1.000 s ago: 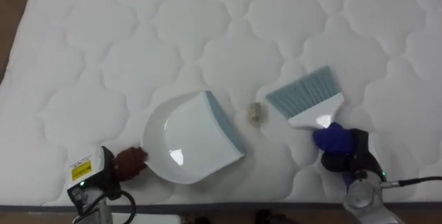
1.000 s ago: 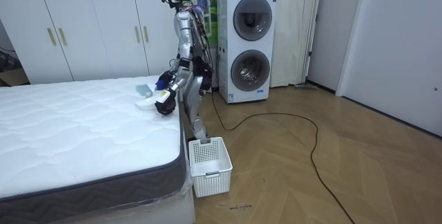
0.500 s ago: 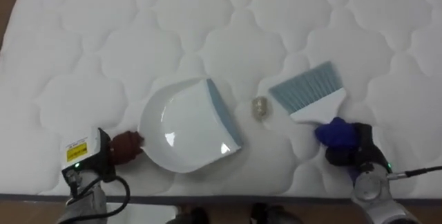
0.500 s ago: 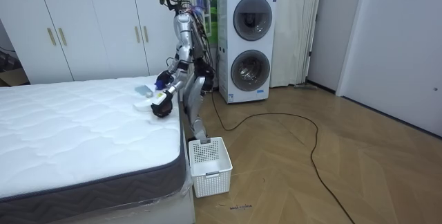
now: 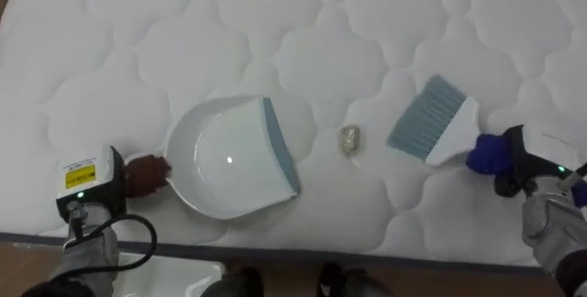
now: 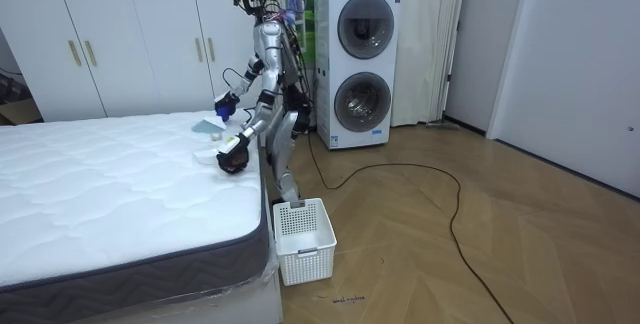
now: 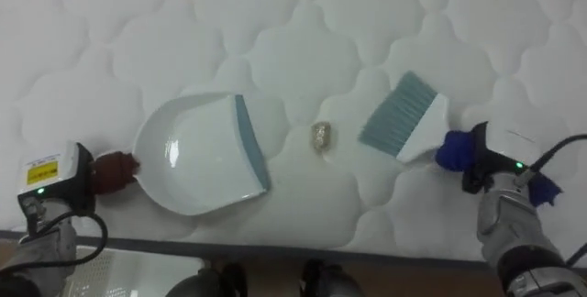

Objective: Clean bed

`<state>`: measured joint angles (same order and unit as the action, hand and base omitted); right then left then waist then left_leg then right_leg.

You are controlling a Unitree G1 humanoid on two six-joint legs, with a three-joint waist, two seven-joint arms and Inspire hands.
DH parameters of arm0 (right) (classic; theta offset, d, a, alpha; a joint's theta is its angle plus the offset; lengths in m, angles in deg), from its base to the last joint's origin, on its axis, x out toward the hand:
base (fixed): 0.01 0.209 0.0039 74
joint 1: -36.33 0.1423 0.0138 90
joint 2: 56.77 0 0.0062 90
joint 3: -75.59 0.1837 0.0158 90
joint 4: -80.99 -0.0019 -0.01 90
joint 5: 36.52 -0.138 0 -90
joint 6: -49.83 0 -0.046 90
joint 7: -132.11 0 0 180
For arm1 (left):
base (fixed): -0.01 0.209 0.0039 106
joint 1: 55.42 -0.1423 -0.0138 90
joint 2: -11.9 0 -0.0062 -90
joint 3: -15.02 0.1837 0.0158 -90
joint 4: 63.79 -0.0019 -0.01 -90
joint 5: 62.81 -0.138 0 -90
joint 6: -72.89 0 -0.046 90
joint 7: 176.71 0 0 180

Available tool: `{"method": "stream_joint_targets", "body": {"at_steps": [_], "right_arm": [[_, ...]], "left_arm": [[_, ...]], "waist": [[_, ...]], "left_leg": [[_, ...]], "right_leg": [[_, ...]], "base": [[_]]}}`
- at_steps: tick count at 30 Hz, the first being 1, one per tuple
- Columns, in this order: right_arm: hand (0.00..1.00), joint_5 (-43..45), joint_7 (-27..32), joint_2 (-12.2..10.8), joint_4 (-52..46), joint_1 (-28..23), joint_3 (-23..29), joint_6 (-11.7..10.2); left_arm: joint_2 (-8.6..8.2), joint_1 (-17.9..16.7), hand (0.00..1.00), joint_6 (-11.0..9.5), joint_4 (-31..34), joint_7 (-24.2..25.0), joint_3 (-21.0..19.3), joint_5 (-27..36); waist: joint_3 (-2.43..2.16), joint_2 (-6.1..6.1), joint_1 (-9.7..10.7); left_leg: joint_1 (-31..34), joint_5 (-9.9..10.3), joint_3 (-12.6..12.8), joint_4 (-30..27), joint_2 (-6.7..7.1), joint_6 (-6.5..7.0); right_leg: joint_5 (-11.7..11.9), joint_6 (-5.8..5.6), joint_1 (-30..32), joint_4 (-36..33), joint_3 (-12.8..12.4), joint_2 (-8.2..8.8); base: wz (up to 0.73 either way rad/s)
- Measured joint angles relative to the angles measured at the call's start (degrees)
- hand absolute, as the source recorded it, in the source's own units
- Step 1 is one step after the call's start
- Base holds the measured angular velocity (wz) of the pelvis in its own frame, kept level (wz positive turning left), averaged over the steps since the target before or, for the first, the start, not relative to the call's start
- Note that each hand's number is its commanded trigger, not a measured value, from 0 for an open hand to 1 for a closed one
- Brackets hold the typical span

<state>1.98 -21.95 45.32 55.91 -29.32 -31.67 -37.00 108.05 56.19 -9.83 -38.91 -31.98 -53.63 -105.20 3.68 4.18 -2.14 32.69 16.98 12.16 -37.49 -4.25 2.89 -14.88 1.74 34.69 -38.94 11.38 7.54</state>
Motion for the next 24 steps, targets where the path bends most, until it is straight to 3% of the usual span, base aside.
{"method": "stream_joint_targets", "body": {"at_steps": [4, 12, 17, 22, 24], "right_arm": [[1.0, 5.3, -0.5, 2.6, -0.2, 2.4, -4.5, 1.5], [1.0, 9.6, -2.6, 3.4, -1.3, 3.8, -8.0, 5.0], [1.0, 13.8, -4.6, 3.6, -4.1, 4.4, -8.9, 7.9], [1.0, 14.4, -8.3, 3.6, -8.8, 4.3, -10.8, 11.5], [1.0, 16.1, -9.9, 3.6, -10.4, 4.2, -10.8, 12.0]], "left_arm": [[0.64, 1.7, 1.0, 1.3, 0.0, 0.0, 0.3, -2.5], [1.07, 3.3, 1.0, 2.3, 0.0, 0.3, 1.4, -3.4], [1.51, 5.2, 1.0, 3.2, 0.3, 1.1, 1.4, -3.4], [1.52, 5.4, 1.0, 3.3, 2.5, 1.1, 1.5, -3.4], [1.54, 5.4, 1.0, 3.7, 2.9, 1.1, 1.4, -3.4]], "waist": [[0.07, 0.22, -1.3], [0.14, 0.24, -1.3], [0.92, 1.55, -1.3], [1.24, 1.67, -1.3], [1.28, 1.61, -1.1]], "left_leg": [[0.3, 0.1, 0.1, -0.2, -0.85, -0.24], [1.8, -0.2, -1.2, -0.2, -1.02, -0.56], [3.2, -0.3, -1.2, -0.3, -1.17, -0.53], [3.9, 0.2, -1.3, -1.0, -1.92, -0.6], [4.1, 0.3, -1.5, -1.1, -2.03, -0.7]], "right_leg": [[0.8, 0.84, 0.0, 0.8, 1.6, -0.09], [1.5, 1.05, 0.1, 2.2, 2.7, -0.53], [1.5, 1.05, 1.4, 1.9, 2.8, -0.6], [1.7, 1.05, 1.5, 2.5, 3.0, -1.52], [1.7, 1.16, 1.6, 2.7, 3.1, -1.69]], "base": [[-0.15], [0.04], [0.01], [-0.02], [-0.04]]}}
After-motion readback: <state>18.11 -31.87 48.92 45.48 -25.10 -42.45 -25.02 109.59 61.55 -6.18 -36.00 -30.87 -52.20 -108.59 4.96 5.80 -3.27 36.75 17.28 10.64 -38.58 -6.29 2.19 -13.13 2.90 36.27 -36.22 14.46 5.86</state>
